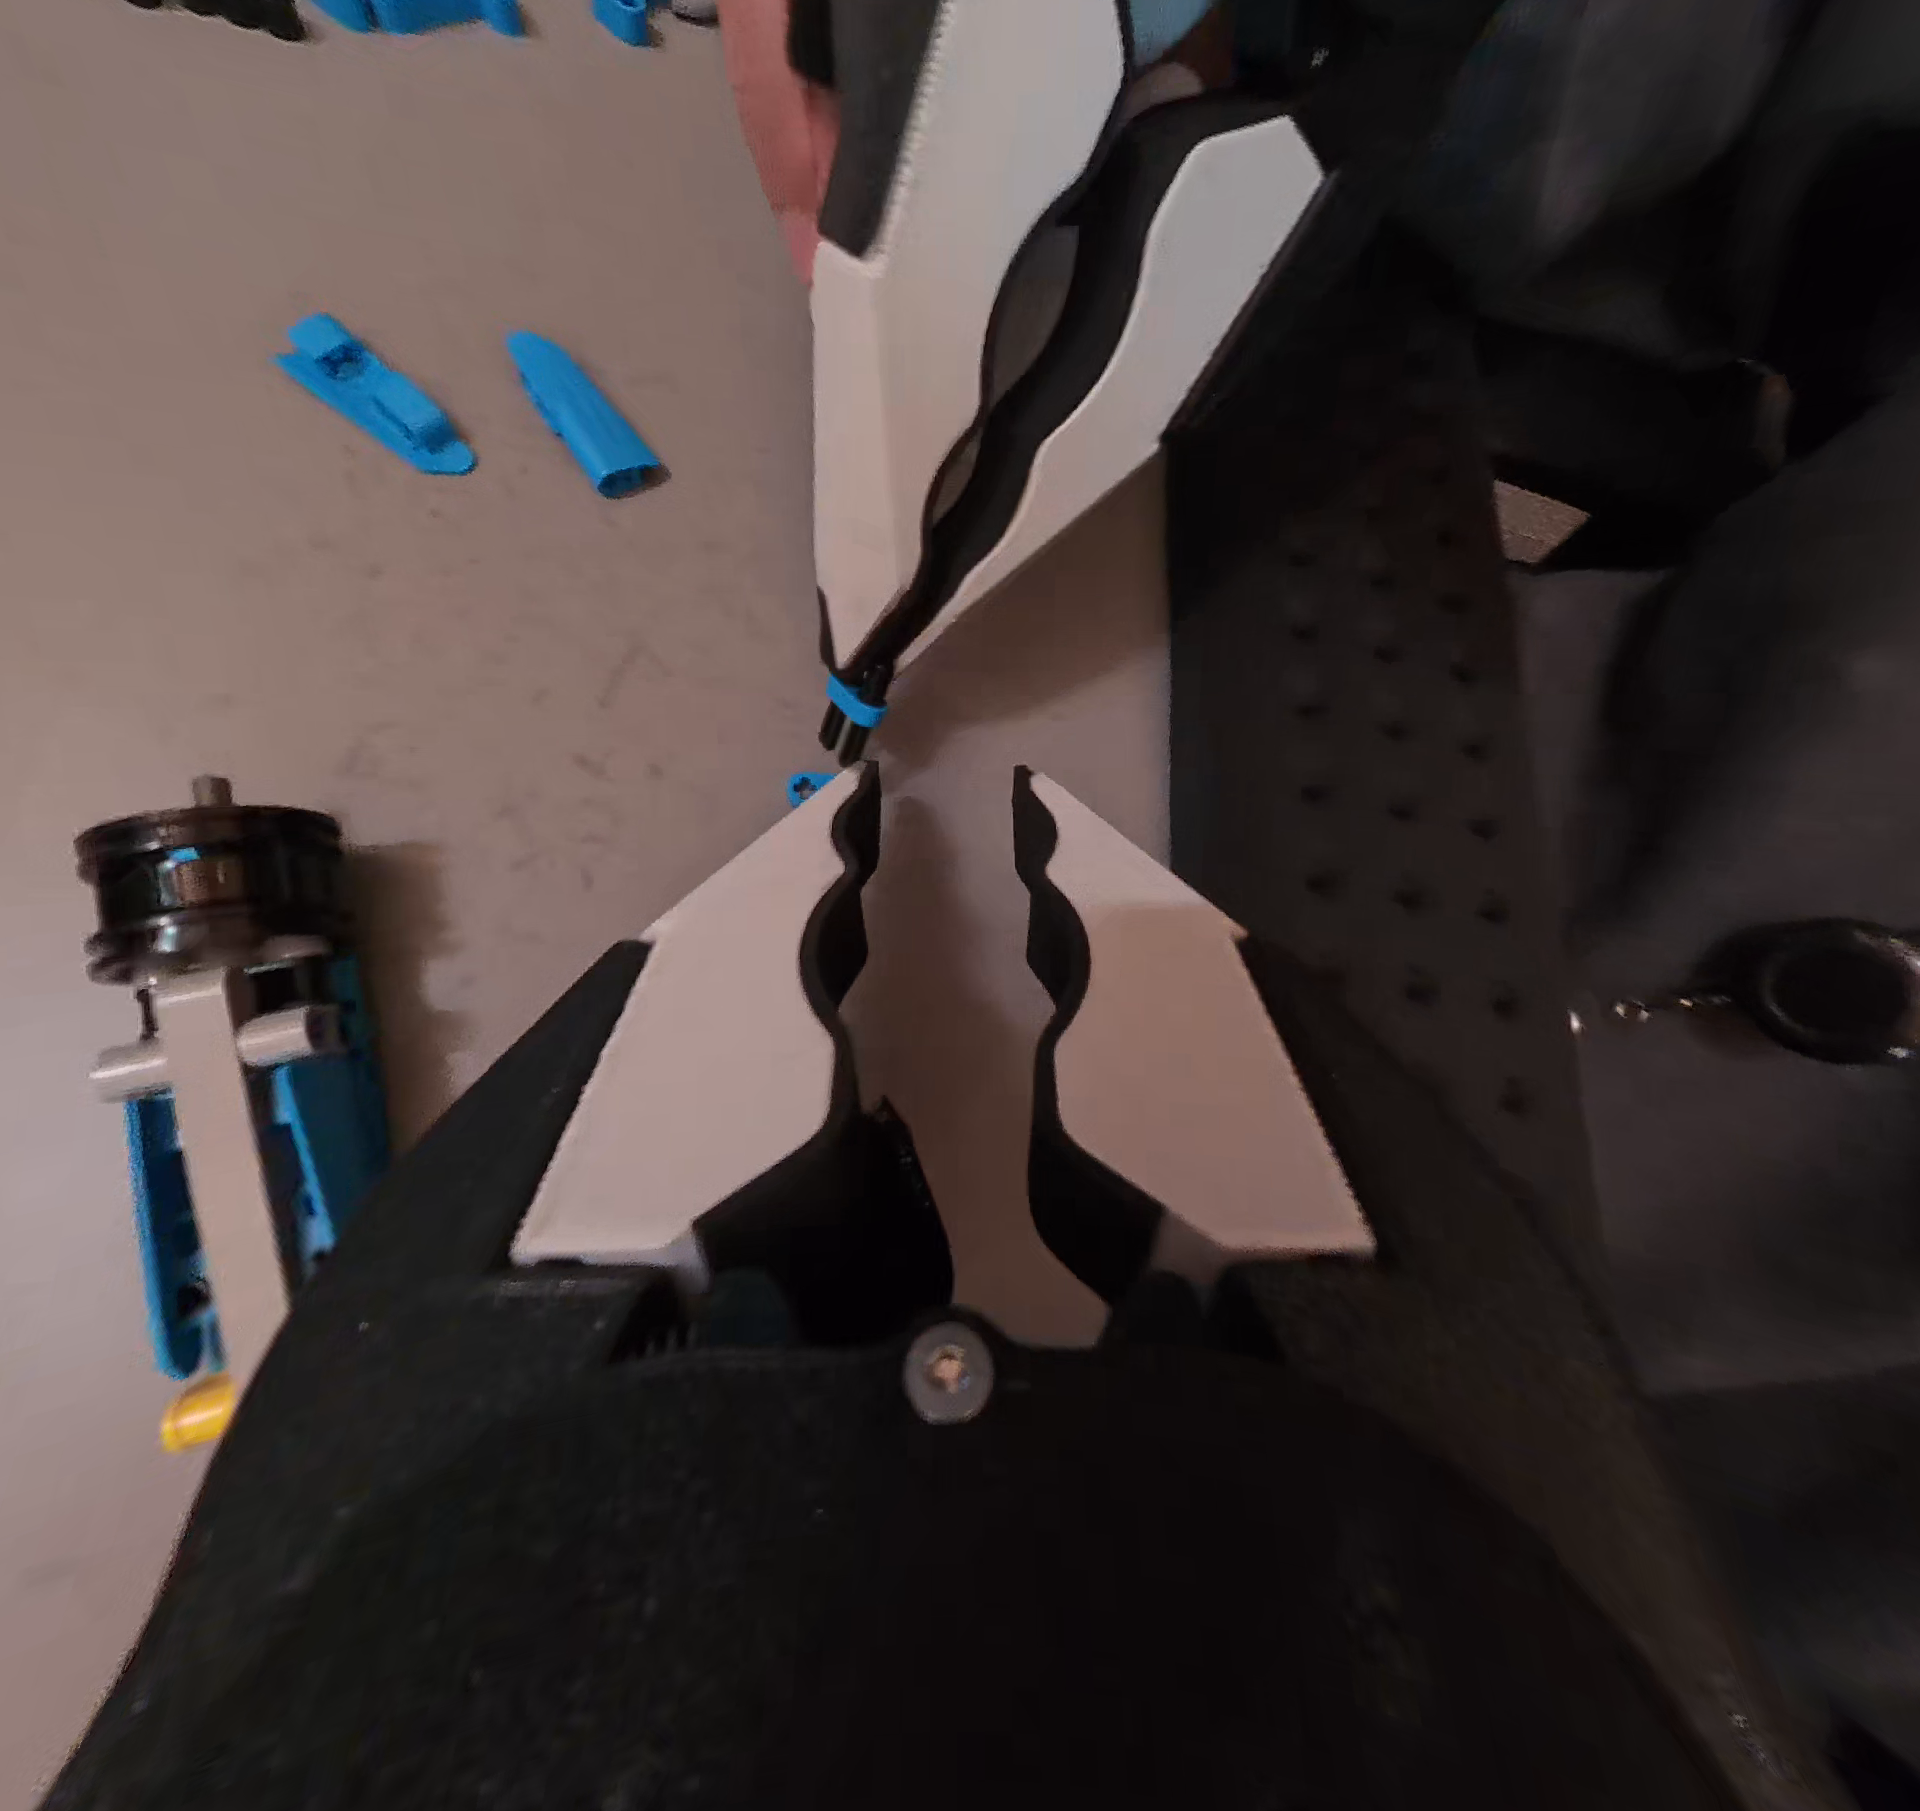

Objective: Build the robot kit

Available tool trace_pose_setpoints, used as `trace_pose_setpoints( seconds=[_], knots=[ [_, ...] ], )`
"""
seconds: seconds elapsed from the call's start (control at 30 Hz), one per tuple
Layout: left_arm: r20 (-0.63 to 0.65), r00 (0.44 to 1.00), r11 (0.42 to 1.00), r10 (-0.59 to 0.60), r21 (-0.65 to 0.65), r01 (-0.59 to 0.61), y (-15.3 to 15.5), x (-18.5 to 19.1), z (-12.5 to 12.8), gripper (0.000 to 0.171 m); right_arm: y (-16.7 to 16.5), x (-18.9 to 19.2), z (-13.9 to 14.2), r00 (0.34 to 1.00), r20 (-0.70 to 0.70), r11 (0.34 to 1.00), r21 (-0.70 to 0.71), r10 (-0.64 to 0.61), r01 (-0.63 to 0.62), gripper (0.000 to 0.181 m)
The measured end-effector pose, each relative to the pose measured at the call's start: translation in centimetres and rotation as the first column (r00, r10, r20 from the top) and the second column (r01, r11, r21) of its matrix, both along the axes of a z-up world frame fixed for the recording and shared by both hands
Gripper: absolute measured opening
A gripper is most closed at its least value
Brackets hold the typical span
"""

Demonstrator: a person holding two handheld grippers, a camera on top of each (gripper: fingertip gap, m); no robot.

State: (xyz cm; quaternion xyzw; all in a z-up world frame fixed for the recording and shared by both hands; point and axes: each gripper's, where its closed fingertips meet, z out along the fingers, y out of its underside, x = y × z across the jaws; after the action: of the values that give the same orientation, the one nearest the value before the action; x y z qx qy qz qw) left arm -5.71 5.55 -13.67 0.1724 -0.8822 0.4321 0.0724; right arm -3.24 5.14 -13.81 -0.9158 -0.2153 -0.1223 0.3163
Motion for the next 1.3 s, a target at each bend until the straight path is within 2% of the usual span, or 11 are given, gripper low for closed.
trace_pose_setpoints(
  seconds=[0.1, 0.17, 0.3, 0.53, 0.67, 0.77, 0.83, 0.93, 1.07, 1.2, 1.3],
  knots=[
    [0.115, 0.989, 0.995, 0.091, 0.034, -0.095, 0.3, 1.0, -0.5, 0.023, 0.4, -0.1, 0.1, 0.997, -0.073, 1.000, 0.001, -0.013, 0.013, 0.004],
    [0.215, 0.971, 0.992, 0.106, 0.037, -0.117, 0.4, 1.4, 0.2, 0.023, 0.5, -0.3, 0.5, 0.988, -0.150, 0.999, -0.002, -0.032, 0.032, 0.003],
    [0.316, 0.944, 0.996, 0.091, -0.043, -0.082, -0.5, 1.0, 2.2, 0.011, 0.8, -1.3, 2.3, 0.932, -0.359, 0.997, 0.036, -0.049, 0.066, 0.004],
    [0.228, 0.973, 0.990, 0.042, -0.138, -0.010, -0.7, -0.2, 3.3, 0.007, 0.5, -2.4, 3.7, 0.826, -0.562, 0.988, 0.089, -0.056, 0.127, 0.004],
    [0.199, 0.980, 0.990, 0.005, -0.141, 0.024, -0.7, -0.8, 3.2, 0.006, 0.7, -2.7, 3.2, 0.832, -0.550, 0.990, 0.058, -0.078, 0.131, 0.012],
    [0.186, 0.982, 0.992, -0.011, -0.118, 0.033, -0.7, -1.1, 2.8, 0.006, 0.7, -3.1, 2.8, 0.846, -0.528, 0.993, 0.038, -0.072, 0.108, 0.010],
    [0.180, 0.983, 0.990, 0.025, -0.144, 0.001, -0.6, -0.7, 3.1, 0.007, 0.6, -2.9, 3.1, 0.838, -0.541, 0.992, 0.045, -0.072, 0.114, 0.005],
    [0.154, 0.987, 0.986, 0.054, -0.166, -0.028, -0.1, -0.2, 3.4, 0.014, 0.5, -2.1, 4.3, 0.780, -0.620, 0.979, 0.096, -0.083, 0.181, 0.004],
    [0.155, 0.986, 0.975, 0.052, -0.223, -0.016, -0.6, -0.3, 4.1, 0.001, 0.5, -2.2, 5.1, 0.701, -0.711, 0.966, 0.139, -0.057, 0.219, 0.004],
    [0.124, 0.992, 0.971, 0.028, -0.237, 0.002, -0.6, -0.7, 4.1, 0.001, 0.4, -2.4, 5.0, 0.673, -0.739, 0.961, 0.155, -0.041, 0.229, 0.005],
    [0.081, 0.997, 0.976, -0.011, -0.215, 0.028, -0.6, -1.3, 3.4, 0.001, 0.6, -3.1, 4.3, 0.682, -0.731, 0.970, 0.141, -0.034, 0.199, 0.009]
  ],
)
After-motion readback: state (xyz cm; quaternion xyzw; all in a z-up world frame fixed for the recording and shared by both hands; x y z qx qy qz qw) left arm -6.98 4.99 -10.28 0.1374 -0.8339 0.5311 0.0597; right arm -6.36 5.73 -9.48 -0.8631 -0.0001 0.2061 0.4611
